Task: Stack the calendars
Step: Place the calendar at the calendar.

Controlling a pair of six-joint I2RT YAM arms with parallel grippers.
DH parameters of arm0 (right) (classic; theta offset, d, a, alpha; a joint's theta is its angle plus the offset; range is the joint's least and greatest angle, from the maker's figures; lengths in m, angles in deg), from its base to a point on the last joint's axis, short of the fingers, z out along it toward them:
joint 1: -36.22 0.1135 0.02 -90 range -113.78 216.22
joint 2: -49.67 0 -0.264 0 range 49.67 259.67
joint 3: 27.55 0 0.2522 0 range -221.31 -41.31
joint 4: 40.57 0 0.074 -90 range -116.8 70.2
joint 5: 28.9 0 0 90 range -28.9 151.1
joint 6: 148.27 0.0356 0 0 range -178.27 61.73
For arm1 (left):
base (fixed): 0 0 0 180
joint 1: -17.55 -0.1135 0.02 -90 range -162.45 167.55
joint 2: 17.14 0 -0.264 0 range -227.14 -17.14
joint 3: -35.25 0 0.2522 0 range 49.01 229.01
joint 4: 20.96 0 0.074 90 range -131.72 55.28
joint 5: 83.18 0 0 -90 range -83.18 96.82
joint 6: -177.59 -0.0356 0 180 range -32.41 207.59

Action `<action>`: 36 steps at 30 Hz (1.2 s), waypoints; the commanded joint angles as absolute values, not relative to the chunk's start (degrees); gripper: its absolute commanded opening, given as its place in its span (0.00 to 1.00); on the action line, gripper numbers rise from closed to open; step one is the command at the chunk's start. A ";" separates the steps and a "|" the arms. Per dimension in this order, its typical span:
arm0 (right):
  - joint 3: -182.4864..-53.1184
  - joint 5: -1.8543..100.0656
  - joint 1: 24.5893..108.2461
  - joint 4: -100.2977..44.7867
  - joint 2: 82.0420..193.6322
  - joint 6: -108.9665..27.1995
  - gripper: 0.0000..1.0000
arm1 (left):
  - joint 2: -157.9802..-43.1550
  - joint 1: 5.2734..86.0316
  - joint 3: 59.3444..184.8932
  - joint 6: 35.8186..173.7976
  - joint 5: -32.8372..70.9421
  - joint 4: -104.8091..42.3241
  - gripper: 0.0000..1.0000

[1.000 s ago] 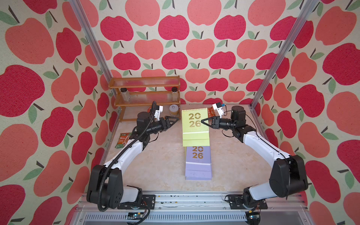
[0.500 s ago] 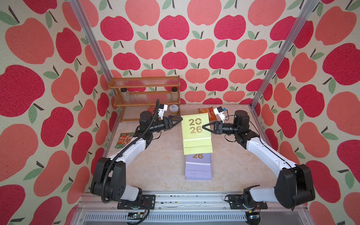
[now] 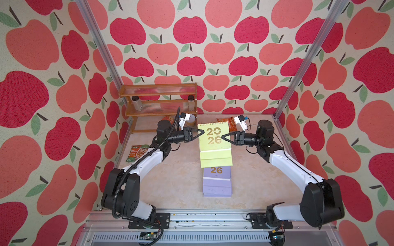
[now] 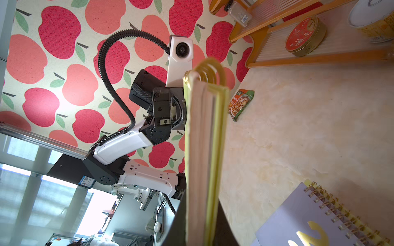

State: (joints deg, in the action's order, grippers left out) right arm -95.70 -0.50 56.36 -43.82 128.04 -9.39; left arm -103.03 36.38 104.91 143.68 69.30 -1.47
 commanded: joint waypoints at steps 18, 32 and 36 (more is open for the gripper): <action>-94.54 -10.53 53.54 -33.35 125.07 -24.91 0.22 | -104.78 36.36 108.51 143.75 72.74 1.64 0.00; -91.18 -10.26 53.36 -32.03 123.53 -22.23 0.00 | -105.06 35.44 108.41 142.71 71.92 -0.86 0.48; -86.04 -8.82 53.31 -30.72 121.47 -20.83 0.00 | -103.24 34.07 106.51 141.75 70.68 -2.61 0.68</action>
